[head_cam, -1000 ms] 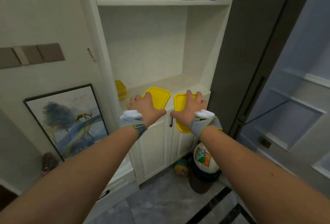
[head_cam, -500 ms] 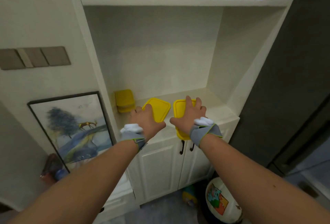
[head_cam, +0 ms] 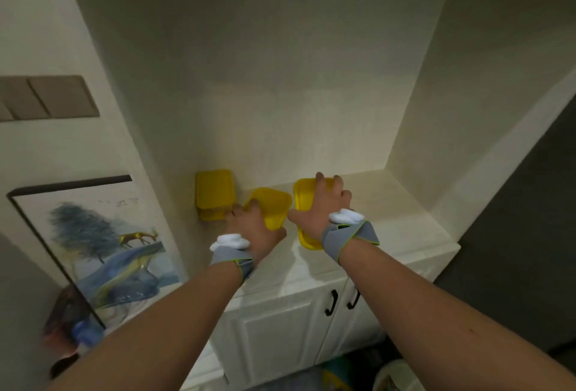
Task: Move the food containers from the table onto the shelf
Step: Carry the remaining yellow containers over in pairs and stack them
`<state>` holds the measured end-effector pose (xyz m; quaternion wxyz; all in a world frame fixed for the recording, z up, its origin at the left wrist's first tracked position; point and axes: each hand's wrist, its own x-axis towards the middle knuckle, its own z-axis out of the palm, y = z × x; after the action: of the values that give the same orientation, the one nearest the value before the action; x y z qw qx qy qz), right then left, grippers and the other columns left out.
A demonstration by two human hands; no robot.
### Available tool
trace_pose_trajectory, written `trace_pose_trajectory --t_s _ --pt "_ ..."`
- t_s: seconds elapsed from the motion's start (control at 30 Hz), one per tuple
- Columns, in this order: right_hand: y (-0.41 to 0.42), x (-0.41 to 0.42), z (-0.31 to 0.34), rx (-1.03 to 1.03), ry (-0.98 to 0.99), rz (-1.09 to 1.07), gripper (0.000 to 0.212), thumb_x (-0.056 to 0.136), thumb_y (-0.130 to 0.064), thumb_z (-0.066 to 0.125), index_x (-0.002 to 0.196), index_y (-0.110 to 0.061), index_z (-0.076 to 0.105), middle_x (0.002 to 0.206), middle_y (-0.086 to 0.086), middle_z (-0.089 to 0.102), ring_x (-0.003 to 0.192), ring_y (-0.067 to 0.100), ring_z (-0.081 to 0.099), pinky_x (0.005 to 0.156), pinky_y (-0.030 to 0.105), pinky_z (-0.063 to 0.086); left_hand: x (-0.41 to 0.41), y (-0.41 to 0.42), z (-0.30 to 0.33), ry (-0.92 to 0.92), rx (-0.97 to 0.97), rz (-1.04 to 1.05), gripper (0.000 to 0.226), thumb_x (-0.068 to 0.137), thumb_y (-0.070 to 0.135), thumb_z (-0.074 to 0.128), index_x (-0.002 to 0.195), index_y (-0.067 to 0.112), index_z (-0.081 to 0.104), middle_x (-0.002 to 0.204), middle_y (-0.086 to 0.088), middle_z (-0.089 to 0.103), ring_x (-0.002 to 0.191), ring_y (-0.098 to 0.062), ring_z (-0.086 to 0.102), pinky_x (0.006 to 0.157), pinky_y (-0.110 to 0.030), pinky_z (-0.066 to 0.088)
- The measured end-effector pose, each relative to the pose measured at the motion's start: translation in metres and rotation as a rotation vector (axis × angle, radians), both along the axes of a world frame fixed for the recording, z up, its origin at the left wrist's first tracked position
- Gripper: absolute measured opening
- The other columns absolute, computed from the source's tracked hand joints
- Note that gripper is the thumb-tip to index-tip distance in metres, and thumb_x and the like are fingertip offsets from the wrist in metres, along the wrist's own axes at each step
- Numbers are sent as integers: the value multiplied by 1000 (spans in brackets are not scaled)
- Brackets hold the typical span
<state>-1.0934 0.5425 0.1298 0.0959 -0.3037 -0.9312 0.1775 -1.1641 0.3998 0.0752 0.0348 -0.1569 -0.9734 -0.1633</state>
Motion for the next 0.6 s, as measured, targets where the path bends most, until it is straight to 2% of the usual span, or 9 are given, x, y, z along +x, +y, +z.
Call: trace_pose_trajectory --t_s 0.13,0.27,0.47,0.6 --pt "8 -30 -6 -13 -20 68 106 56 -64 63 145 -30 18 148 9 19 121 40 35 75 42 36 -8 11 -15 2 -39 56 81 59 74 55 121 21 47 113 -16 53 101 -38 50 75 -40 39" --pt "24 -50 -14 4 -88 146 109 62 -67 60 151 -31 8 156 7 9 131 40 29 87 46 42 -17 19 -37 -70 -43 120 91 57 81 48 127 23 41 117 -14 48 106 -40 46 70 -40 38" --pt "51 -77 -22 -36 -118 227 112 61 -68 62 152 -34 7 158 2 7 136 40 25 94 49 44 -25 41 -58 -189 -6 261 96 65 79 52 137 20 32 131 -18 39 115 -41 40 86 -46 43" --pt "64 -88 -33 -49 -101 244 114 56 -69 59 151 -34 7 158 3 7 135 40 25 92 50 43 -23 55 -60 -224 1 318 87 69 75 54 134 19 36 127 -14 41 115 -38 41 88 -44 41"
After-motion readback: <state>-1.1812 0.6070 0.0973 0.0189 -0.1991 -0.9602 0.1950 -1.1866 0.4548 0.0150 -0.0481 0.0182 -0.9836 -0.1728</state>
